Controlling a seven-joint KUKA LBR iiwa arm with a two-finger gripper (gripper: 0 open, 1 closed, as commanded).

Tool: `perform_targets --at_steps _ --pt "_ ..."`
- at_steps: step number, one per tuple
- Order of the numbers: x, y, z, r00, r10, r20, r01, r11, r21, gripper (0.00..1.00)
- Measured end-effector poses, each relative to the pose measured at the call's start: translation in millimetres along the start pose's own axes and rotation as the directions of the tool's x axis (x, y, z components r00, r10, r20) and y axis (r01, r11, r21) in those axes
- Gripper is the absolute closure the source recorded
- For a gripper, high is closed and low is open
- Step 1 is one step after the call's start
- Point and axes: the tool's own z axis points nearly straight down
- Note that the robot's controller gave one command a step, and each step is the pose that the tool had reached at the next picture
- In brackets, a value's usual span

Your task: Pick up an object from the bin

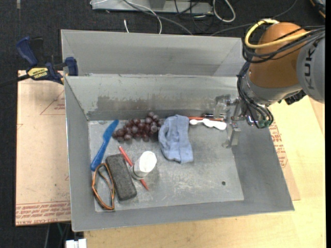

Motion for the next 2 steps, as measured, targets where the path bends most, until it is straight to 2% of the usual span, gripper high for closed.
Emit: perform_targets --at_steps 1,2 --pt "23.2 46 59 1.0 0.01 0.006 -0.01 1.0 -0.001 0.0" --pt "10.1 75 101 0.989 0.148 0.01 -0.148 0.989 -0.002 0.0"
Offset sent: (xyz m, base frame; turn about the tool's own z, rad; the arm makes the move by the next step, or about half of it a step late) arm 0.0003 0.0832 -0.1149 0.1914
